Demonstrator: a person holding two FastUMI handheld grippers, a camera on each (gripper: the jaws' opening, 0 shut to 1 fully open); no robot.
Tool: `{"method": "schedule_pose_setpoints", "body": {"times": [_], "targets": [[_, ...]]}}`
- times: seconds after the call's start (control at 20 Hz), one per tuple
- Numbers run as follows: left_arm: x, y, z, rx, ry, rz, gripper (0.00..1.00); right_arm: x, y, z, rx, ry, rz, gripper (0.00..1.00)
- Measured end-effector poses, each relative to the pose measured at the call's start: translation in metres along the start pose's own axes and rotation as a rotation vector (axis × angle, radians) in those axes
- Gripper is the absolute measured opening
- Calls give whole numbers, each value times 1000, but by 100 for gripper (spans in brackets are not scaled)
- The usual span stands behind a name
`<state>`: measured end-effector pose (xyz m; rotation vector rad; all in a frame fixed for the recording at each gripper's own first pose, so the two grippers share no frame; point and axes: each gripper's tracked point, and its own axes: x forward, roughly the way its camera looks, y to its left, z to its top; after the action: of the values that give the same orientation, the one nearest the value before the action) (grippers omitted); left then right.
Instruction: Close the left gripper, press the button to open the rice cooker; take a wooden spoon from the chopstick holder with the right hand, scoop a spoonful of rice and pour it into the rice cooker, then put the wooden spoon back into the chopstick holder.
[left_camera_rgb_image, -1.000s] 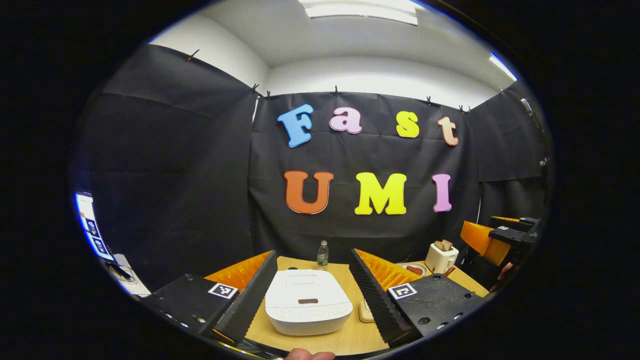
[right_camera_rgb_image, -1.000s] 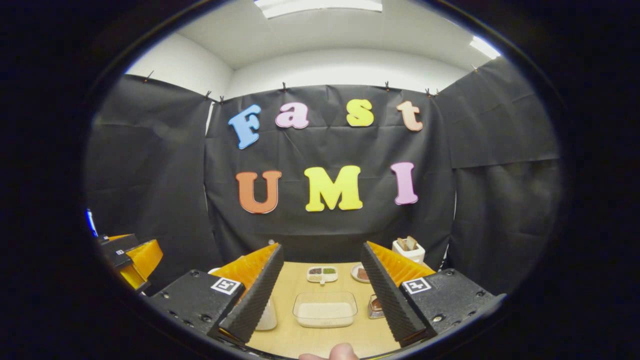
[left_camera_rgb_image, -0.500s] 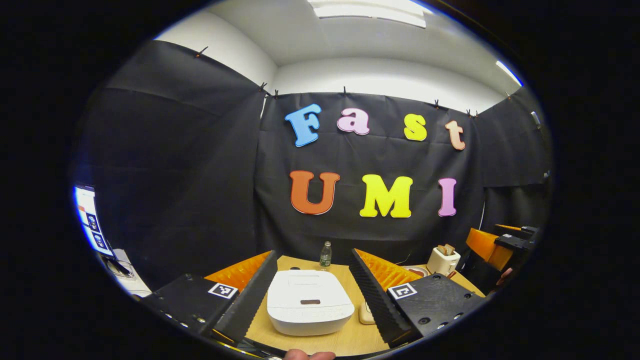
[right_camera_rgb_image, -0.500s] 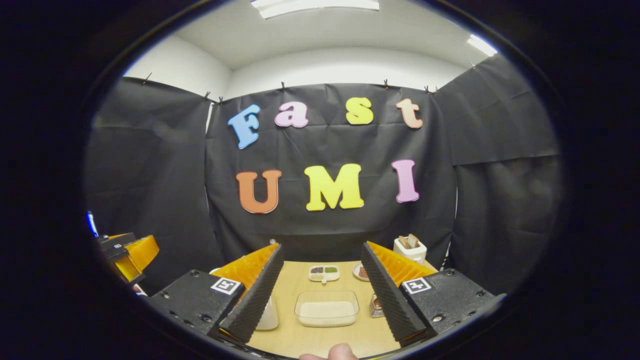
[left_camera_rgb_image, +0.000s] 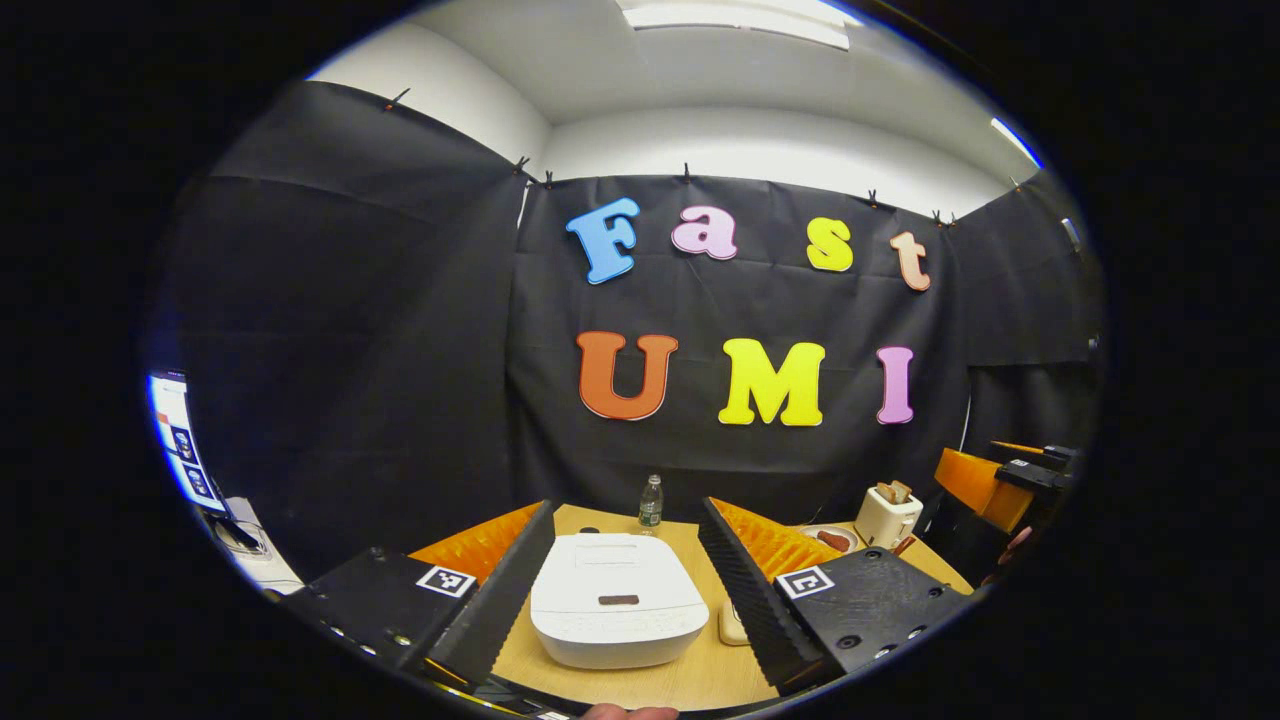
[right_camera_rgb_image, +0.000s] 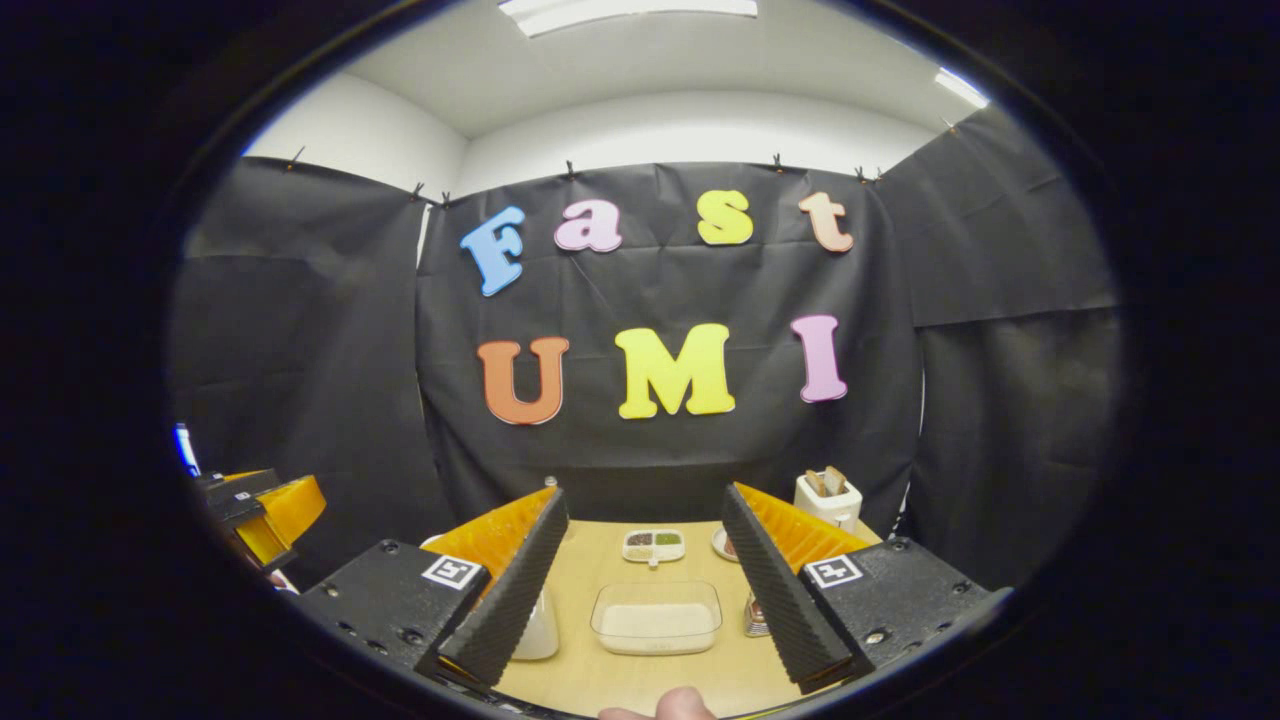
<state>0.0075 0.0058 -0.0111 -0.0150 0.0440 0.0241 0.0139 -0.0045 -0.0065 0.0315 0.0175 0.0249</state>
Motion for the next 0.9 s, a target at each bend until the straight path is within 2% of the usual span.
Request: {"method": "schedule_pose_setpoints", "body": {"times": [0.3,0.55,0.65,0.7,0.75,0.8,0.9], "targets": [[19,-8,-31,-8,96,-11,94,11,-23,-17,-11,40,-21,100],[42,-13,-73,-22,262,-16,92,23,-57,-24,-12,53,-62,100],[56,-15,-89,-35,323,-21,78,30,-69,-30,-7,67,-69,100],[64,-13,-98,-37,356,-19,67,33,-76,-31,-8,69,-73,100],[68,-14,-104,-40,388,-25,63,36,-84,-32,-9,72,-79,100],[72,-13,-111,-33,421,-22,50,39,-91,-35,-7,75,-85,100],[83,-13,-125,-26,485,-32,40,47,-102,-41,2,87,-88,100]]}}
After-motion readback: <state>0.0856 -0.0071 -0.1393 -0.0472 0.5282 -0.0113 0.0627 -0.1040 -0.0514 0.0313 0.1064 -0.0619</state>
